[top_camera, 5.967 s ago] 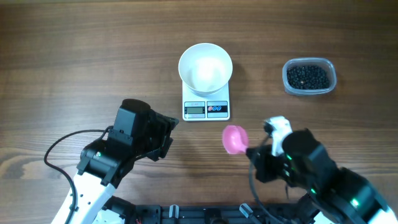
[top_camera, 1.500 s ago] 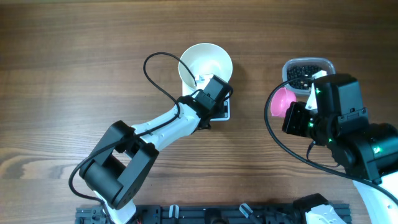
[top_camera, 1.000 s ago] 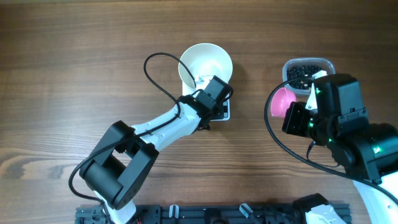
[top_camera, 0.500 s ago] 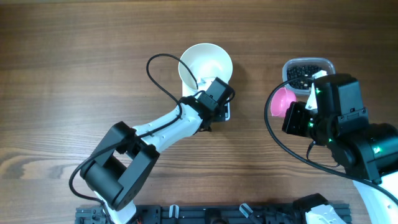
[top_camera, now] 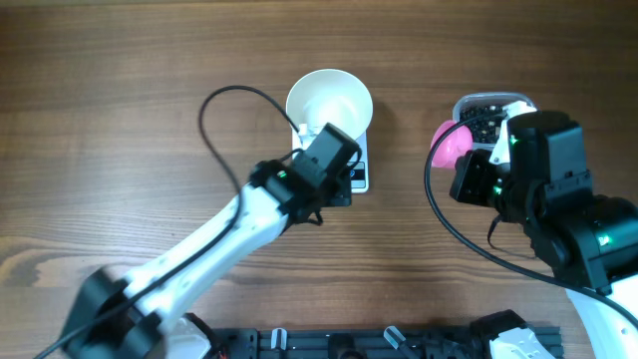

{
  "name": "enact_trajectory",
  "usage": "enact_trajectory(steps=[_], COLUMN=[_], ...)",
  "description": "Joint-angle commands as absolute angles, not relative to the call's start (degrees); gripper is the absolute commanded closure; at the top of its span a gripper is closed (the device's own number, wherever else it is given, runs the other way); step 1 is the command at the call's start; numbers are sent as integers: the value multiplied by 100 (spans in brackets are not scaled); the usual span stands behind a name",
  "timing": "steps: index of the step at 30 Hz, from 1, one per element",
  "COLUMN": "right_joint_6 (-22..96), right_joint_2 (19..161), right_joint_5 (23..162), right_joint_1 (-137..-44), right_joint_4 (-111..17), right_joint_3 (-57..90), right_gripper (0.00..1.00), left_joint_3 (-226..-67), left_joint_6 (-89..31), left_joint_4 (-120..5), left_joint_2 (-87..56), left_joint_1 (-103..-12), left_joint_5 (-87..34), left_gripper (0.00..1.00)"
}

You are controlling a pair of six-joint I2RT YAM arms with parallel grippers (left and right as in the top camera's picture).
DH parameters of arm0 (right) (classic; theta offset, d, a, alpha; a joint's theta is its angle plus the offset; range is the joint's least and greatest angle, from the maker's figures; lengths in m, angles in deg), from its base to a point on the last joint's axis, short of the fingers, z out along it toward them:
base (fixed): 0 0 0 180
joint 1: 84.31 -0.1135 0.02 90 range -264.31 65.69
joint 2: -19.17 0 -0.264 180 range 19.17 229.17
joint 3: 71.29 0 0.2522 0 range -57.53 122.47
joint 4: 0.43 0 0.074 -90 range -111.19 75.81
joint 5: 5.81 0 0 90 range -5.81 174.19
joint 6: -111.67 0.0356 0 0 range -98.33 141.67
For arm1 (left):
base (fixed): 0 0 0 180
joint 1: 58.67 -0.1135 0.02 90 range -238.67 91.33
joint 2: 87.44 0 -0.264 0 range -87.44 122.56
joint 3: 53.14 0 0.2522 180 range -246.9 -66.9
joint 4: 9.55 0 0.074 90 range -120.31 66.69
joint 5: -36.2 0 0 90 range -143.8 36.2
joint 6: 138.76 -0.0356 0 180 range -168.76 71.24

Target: Scoop item into bowl and weigh 150g on scale

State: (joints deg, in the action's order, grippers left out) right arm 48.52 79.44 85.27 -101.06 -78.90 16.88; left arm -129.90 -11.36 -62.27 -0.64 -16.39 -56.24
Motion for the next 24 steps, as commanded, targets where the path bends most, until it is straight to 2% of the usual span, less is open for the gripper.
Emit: enact_trajectory(steps=[1,3,5,8,9,16,20,22,24], right_joint_6=[4524,4312,4153,4137,4139,4771,4738,4725,4646], right_joint_2=[7999,8092,8259,8613,8737,9056,9059,9065,9069], right_joint_5=[8560,8558,8512,8523,8593,8730,8684,8687,8604], right_joint_1=[-10082,-10082,-10082,-10082,-10082,-10082,-10082,-10082,-10082], right_joint_4=[-7509,-7302,-7103,-6937,-6950,-6838,-6637,-6342,-5887], right_joint_3=[1811,1811,1811,1811,1811,1811,1811,1811,1811], right_gripper=[96,96,96,96,96,96,96,96,96], left_joint_3=[-13003,-13003,-13003,-13003,-13003,-13001,-12986,-12988,-12992], left_joint_6=[-1088,-1098,-1107,-1103,-1103,-1101,-1109,-1630,-2827], left_joint_4=[-6623,-6829,-7025,-7301,-7475,-8804,-8424,-8181,-7926], left_joint_2=[-866,-1174,-1480,-1810,-1893,-2118,-2085,-2098,-2105], left_joint_1=[-1652,-1737,-1892,-2192,-2277,-2570,-2570,-2570,-2570], left_joint_5=[-6529,-6828,-7079,-7224,-7224,-7230,-7403,-7414,-7001], left_gripper=[96,91,71,29,2,0,0,0,0])
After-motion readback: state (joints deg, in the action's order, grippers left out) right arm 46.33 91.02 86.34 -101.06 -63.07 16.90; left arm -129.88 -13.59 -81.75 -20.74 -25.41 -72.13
